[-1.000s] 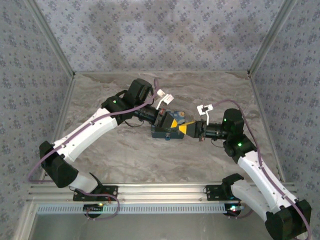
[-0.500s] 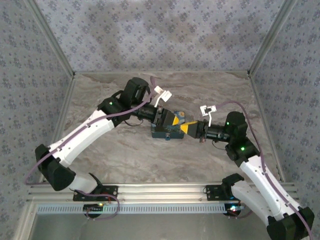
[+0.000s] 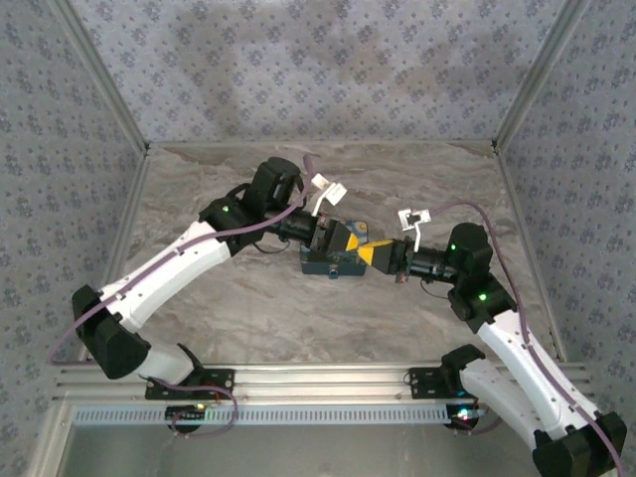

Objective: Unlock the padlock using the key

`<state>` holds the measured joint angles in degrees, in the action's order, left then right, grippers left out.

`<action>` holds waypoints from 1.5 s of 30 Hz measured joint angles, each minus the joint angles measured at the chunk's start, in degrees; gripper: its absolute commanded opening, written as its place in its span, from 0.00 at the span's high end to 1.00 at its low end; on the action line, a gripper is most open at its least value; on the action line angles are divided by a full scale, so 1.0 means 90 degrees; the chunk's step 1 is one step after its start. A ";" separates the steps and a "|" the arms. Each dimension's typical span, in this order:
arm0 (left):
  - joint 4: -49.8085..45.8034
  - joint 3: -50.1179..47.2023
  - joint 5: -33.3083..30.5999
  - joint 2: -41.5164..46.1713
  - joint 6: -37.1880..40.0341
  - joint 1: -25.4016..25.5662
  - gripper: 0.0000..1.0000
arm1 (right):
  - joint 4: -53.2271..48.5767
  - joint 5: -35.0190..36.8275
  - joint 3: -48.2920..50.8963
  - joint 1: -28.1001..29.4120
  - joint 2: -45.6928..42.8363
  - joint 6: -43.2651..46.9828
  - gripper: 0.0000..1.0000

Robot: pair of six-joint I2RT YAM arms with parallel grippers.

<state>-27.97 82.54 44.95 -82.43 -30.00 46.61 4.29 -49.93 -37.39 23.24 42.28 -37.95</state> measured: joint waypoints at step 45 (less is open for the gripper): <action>-0.0046 0.0000 0.0005 -0.0022 0.0114 0.0080 1.00 | 0.0253 0.0017 -0.0075 -0.0046 -0.0022 -0.0308 0.61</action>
<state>-28.38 82.54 44.99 -82.63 -28.97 47.33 6.57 -49.78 -38.06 22.83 42.09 -40.73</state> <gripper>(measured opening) 0.040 0.372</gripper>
